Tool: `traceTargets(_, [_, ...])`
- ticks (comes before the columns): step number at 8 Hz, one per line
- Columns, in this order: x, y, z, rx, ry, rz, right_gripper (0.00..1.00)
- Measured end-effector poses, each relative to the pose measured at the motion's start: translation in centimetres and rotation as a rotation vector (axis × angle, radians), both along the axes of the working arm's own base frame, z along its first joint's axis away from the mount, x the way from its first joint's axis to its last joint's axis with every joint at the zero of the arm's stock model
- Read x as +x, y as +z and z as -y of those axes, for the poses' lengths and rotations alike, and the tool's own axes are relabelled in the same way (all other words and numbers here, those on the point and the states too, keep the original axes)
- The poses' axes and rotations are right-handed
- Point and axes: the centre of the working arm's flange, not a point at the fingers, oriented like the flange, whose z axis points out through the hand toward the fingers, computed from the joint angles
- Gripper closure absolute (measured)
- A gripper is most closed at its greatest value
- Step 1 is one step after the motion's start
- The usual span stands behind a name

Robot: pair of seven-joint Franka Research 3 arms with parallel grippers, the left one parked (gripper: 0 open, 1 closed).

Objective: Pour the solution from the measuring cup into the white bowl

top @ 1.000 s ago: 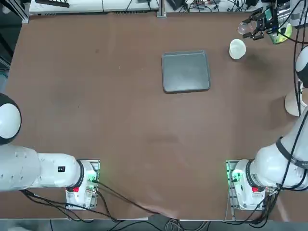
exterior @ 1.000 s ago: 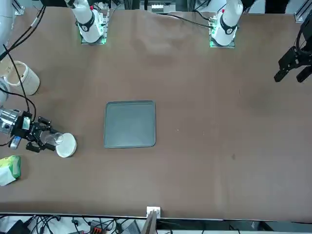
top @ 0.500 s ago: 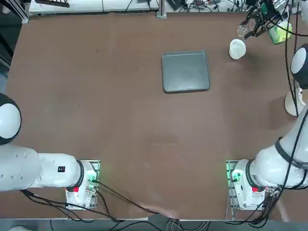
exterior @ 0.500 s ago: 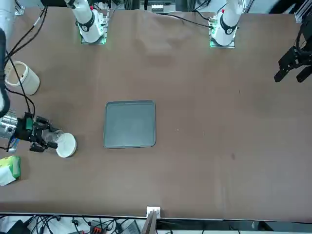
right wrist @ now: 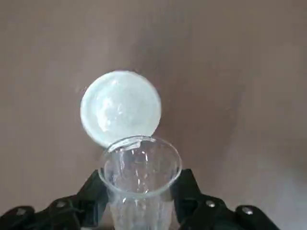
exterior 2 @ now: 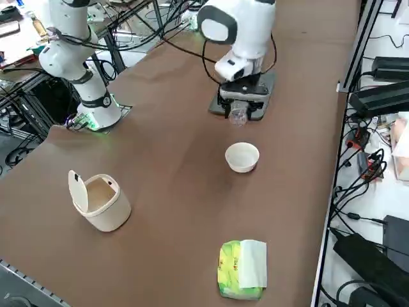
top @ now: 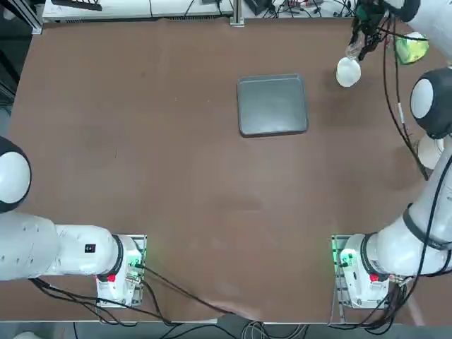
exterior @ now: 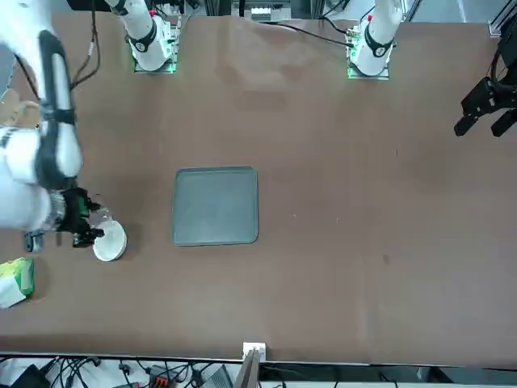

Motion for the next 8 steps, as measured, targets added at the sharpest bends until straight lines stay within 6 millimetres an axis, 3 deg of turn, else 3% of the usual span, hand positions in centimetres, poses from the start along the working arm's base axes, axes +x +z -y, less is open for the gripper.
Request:
traceTargets(2, [-2.5, -2.9, -1.9, -0.269, -0.047, -0.046, 0.27])
traceTargets(5, [-9.4, -10.1, -6.0, -0.667, -0.071, -0.027, 0.27])
traceTargets(8, [-15.0, -15.7, -7.5, -0.895, -0.114, 0.063, 0.27])
